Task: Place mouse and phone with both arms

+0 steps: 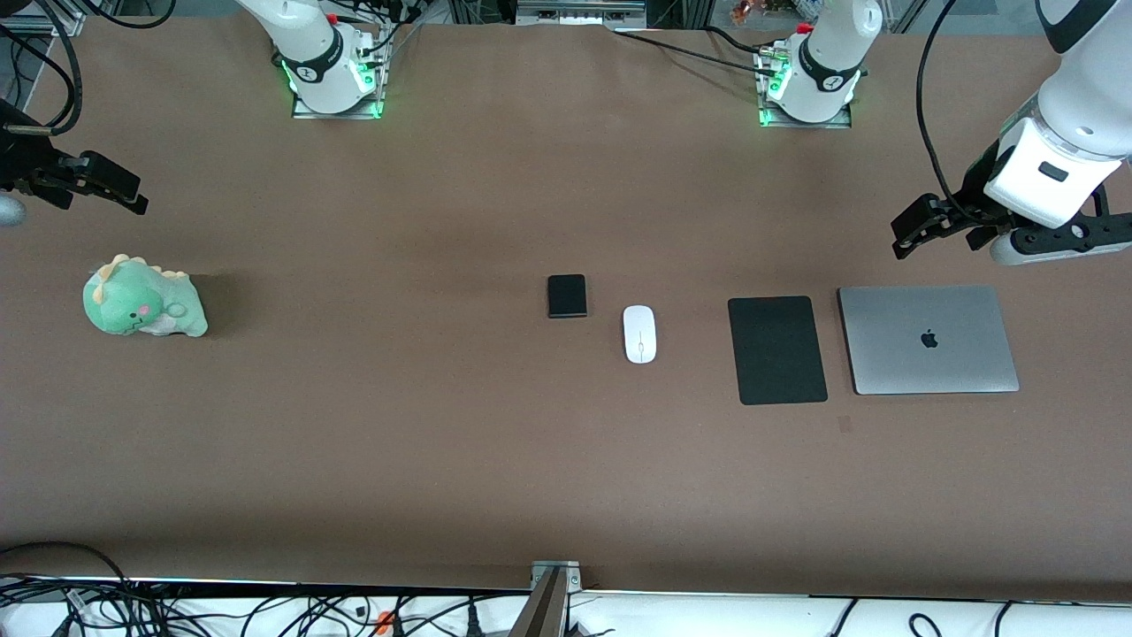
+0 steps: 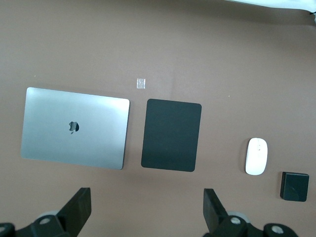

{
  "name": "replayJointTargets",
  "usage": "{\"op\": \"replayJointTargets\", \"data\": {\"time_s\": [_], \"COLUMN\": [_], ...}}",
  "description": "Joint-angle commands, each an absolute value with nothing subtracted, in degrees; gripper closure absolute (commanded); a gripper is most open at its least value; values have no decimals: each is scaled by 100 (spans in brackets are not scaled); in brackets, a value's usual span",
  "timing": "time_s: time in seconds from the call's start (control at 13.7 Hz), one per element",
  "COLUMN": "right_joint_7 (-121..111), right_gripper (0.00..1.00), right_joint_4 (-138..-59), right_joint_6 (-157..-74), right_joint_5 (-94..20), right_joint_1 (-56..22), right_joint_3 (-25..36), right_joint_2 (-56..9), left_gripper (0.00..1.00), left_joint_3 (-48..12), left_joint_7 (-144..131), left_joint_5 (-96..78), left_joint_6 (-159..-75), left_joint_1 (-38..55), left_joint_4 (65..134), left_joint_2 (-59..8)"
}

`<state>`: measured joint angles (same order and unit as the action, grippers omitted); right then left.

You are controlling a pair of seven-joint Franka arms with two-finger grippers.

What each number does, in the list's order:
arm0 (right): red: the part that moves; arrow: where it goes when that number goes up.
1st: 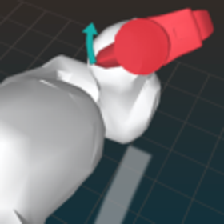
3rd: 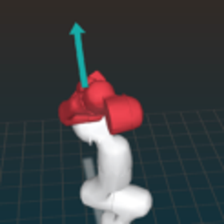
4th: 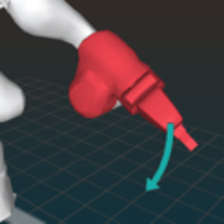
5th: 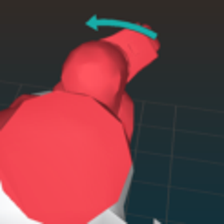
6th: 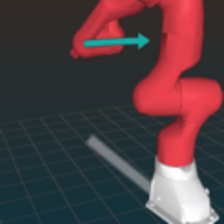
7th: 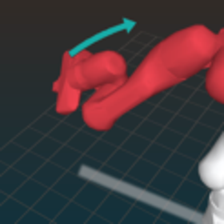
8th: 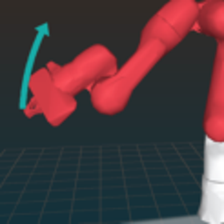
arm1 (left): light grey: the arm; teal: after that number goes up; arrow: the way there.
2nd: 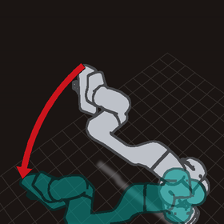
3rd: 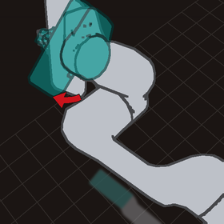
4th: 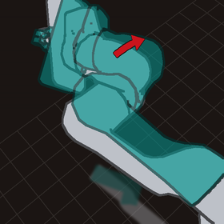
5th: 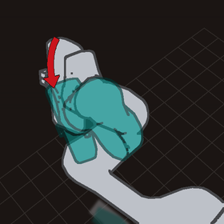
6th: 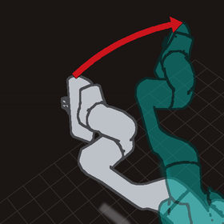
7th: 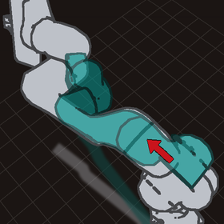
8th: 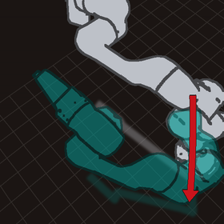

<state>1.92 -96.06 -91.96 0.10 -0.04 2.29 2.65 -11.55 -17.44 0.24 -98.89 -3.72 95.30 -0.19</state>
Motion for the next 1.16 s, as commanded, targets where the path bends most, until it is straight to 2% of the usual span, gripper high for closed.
{"op": "replayJointTargets", "data": {"time_s": [0.0,1.09], "right_joint_7": [123,123], "right_gripper": [0,0], "right_joint_4": [-9668,-9677], "right_joint_6": [-9167,-9202], "right_joint_5": [-97,-97], "right_joint_1": [9,-9], "right_joint_3": [220,211], "right_joint_2": [343,325], "left_gripper": [0,0], "left_joint_3": [-1195,-1195], "left_joint_7": [-1705,-1661], "left_joint_5": [132,132], "left_joint_6": [-9695,-9686], "left_joint_1": [-360,-360], "left_joint_4": [9500,9360], "left_joint_2": [60,-35]}}
